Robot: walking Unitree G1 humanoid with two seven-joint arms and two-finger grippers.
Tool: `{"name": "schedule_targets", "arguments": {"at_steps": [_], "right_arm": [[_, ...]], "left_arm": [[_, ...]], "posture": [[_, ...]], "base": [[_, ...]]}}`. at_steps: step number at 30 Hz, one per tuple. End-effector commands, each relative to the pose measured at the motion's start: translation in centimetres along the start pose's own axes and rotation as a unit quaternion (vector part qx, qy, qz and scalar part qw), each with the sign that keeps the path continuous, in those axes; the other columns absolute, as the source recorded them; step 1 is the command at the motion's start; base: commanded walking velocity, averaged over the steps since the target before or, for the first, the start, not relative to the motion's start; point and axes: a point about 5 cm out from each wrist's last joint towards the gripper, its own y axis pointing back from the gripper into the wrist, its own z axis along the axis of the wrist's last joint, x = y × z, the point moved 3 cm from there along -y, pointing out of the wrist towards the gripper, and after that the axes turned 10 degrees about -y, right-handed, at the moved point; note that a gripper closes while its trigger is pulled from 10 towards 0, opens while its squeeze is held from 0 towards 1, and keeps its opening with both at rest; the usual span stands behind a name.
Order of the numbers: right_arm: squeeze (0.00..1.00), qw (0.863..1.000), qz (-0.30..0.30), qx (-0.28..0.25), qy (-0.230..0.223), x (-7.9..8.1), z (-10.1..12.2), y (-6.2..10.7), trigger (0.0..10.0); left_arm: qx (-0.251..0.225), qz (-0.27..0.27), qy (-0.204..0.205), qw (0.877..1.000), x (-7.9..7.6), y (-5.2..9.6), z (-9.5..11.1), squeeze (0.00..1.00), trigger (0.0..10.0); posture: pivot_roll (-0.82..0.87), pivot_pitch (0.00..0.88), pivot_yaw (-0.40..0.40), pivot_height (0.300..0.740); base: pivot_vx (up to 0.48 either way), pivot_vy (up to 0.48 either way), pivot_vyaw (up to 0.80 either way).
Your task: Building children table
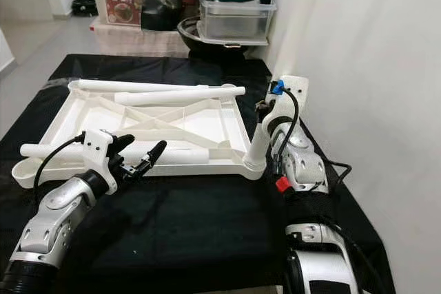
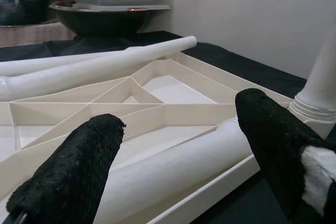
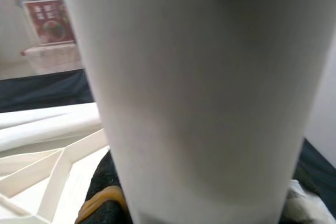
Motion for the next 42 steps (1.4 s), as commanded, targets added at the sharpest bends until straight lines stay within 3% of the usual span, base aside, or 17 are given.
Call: {"name": "schedule_targets", "arguments": {"at_steps": [1,2,6,7,11,12,14,16,17,19,21,25,27,29,31,33,42], "right_arm": [[0.0,0.994,-0.046,0.098,-0.018,-2.1,-4.5,0.4,7.1],[0.0,0.994,-0.031,0.102,-0.014,-1.4,-4.6,0.2,10.0],[0.0,0.997,0.002,0.07,-0.026,0.0,-3.5,-0.1,10.0],[1.0,0.998,0.007,0.063,-0.028,0.1,-3.0,-0.2,10.0],[0.93,0.997,0.036,0.058,-0.022,0.5,-2.0,-0.6,10.0],[0.0,0.993,0.095,0.043,-0.051,1.7,-0.8,-0.6,10.0],[0.0,0.948,0.289,-0.035,-0.125,5.1,3.8,1.5,10.0],[0.0,0.93,0.336,-0.057,-0.138,5.8,5.0,2.3,10.0],[0.0,0.872,0.484,-0.016,-0.065,7.8,4.8,6.1,10.0],[0.0,0.872,0.484,-0.016,-0.065,7.8,4.8,6.1,10.0],[0.0,0.827,0.561,0.04,-0.005,8.4,3.0,8.5,10.0],[0.0,0.801,0.589,0.088,0.059,8.1,0.2,9.5,10.0],[0.0,0.811,0.57,0.093,0.089,7.7,-0.7,8.7,8.9],[0.0,0.837,0.528,0.096,0.108,7.2,-1.3,7.3,0.2],[0.0,0.855,0.496,0.102,0.108,6.7,-1.5,6.4,0.0],[0.0,0.925,0.35,0.113,0.096,4.0,-1.5,3.0,0.0],[0.0,0.992,0.087,0.055,0.07,-1.3,-0.2,0.3,0.0]], "left_arm": [[0.009,-0.006,0.0,1.0,-0.4,0.0,-0.4,0.0,10.0],[0.009,-0.006,0.001,1.0,-0.4,-0.1,-0.4,0.0,10.0],[0.009,-0.007,0.002,1.0,-0.4,-0.1,-0.4,0.0,10.0],[0.009,-0.006,0.001,1.0,-0.4,-0.1,-0.4,0.0,10.0],[0.009,-0.005,0.002,1.0,-0.3,0.0,-0.4,0.0,10.0],[0.009,-0.004,0.002,1.0,-0.3,0.0,-0.4,0.0,10.0],[0.009,-0.004,0.002,1.0,-0.3,0.1,-0.4,0.0,10.0],[0.009,-0.004,0.002,1.0,-0.3,0.2,-0.4,0.0,10.0],[0.01,-0.003,0.001,1.0,-0.2,0.2,-0.4,0.0,10.0],[0.01,-0.003,0.001,1.0,-0.2,0.2,-0.4,0.0,10.0],[0.009,-0.004,0.001,1.0,-0.3,0.1,-0.4,0.0,10.0],[0.007,-0.005,0.0,1.0,-0.3,-0.1,-0.3,0.0,10.0],[0.008,-0.005,-0.001,1.0,-0.2,-0.1,-0.3,0.0,10.0],[0.008,-0.005,-0.002,1.0,-0.1,0.0,-0.3,0.0,10.0],[0.008,-0.005,-0.002,1.0,-0.1,0.0,-0.3,0.0,10.0],[0.008,-0.005,-0.002,1.0,-0.2,0.0,-0.3,0.0,10.0],[0.009,-0.005,-0.001,1.0,-0.4,0.0,-0.4,0.0,10.0]], "posture": [[0.01,0.0,-0.094,0.74],[0.01,0.0,-0.093,0.74],[0.01,0.0,-0.094,0.74],[0.02,0.0,-0.098,0.74],[0.02,0.0,-0.099,0.74],[0.02,0.0,-0.099,0.74],[0.02,0.0,-0.1,0.74],[0.02,0.0,-0.1,0.74],[0.02,0.0,-0.098,0.74],[0.02,0.0,-0.098,0.74],[0.02,0.0,-0.095,0.74],[0.02,0.0,-0.097,0.74],[0.02,0.0,-0.096,0.74],[0.02,0.0,-0.095,0.74],[0.02,0.0,-0.095,0.74],[0.02,0.0,-0.096,0.74],[0.01,0.0,-0.095,0.74]], "base": [[0.0,0.0,0.0],[0.0,0.0,0.0],[0.0,0.0,0.0],[0.0,0.0,0.0],[0.0,0.0,0.0],[0.0,0.0,0.0],[0.0,0.0,0.0],[0.0,0.0,0.0],[0.0,0.0,0.0],[0.0,0.0,0.0],[0.0,0.0,0.0],[0.0,0.0,0.0],[0.0,0.0,0.0],[0.0,0.0,0.0],[0.0,0.0,0.0],[0.0,0.0,0.0],[0.0,0.0,0.0]]}}
